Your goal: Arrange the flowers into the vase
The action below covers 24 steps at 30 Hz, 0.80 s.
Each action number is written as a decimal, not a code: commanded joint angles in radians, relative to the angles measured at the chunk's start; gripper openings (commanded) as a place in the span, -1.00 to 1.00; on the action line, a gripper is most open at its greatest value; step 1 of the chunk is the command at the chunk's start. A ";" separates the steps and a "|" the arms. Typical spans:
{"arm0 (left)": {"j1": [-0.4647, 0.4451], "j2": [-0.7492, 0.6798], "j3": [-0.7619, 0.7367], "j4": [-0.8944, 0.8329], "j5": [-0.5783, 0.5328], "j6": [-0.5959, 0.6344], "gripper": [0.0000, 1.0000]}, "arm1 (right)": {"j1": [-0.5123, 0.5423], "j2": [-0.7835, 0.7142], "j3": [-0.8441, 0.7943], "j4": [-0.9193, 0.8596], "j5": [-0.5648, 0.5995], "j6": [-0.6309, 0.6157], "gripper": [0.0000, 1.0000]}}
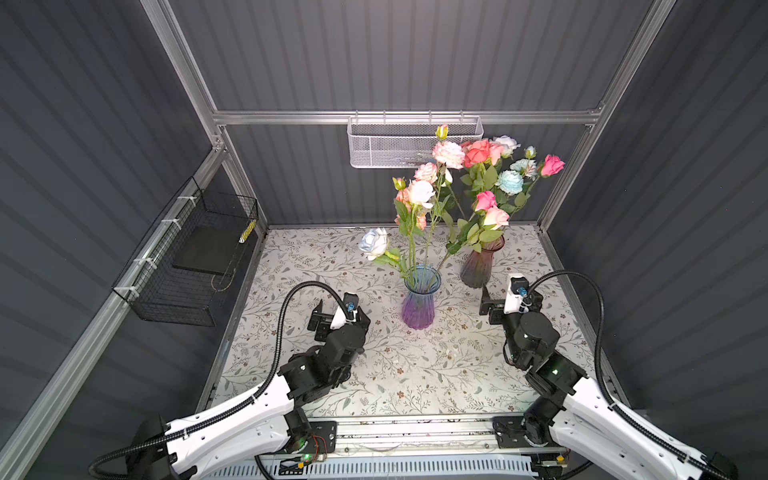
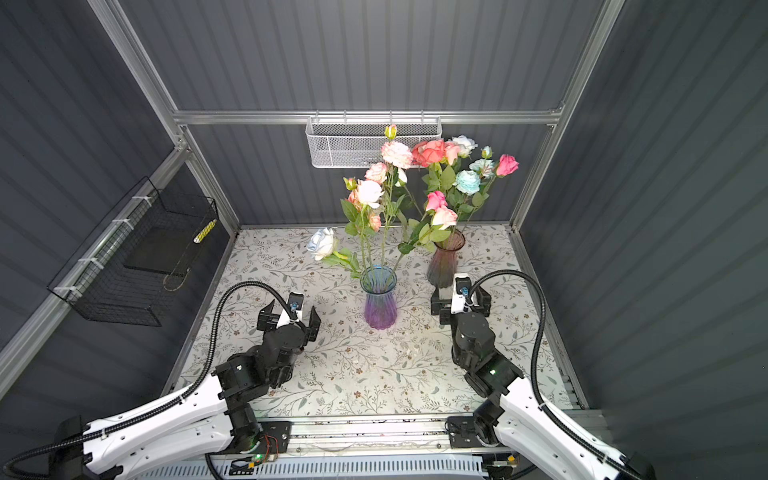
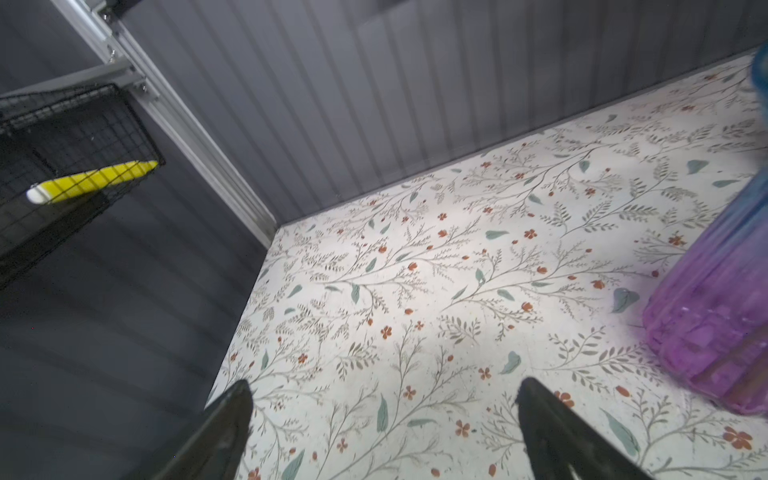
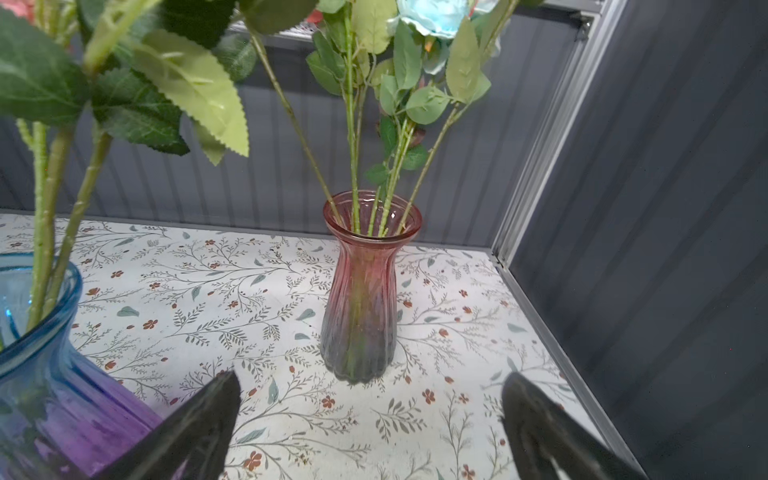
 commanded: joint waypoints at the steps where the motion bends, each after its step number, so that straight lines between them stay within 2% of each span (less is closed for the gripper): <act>1: 0.084 -0.045 -0.105 0.312 0.061 0.148 0.99 | -0.026 0.056 -0.065 0.233 -0.098 -0.085 0.98; 5: 0.275 -0.027 -0.259 0.604 0.057 0.132 0.99 | -0.121 0.183 -0.099 0.440 -0.136 -0.104 0.98; 8: 0.386 0.048 -0.327 0.787 0.049 0.162 0.99 | -0.187 0.243 -0.118 0.502 -0.173 -0.151 0.98; 10: 0.436 0.107 -0.335 0.844 0.042 0.178 0.99 | -0.228 0.275 -0.138 0.542 -0.151 -0.162 0.98; 12: 0.490 0.171 -0.329 0.845 0.099 0.202 0.99 | -0.268 0.296 -0.173 0.591 -0.151 -0.160 0.98; 17: 0.622 0.375 -0.339 0.968 0.179 0.117 0.99 | -0.339 0.370 -0.237 0.689 -0.179 -0.126 0.98; 21: 0.680 0.535 -0.339 1.096 0.234 0.100 0.99 | -0.358 0.419 -0.251 0.758 -0.187 -0.102 0.98; 24: 0.724 0.637 -0.316 1.188 0.339 0.101 0.99 | -0.404 0.520 -0.258 0.820 -0.279 -0.051 0.98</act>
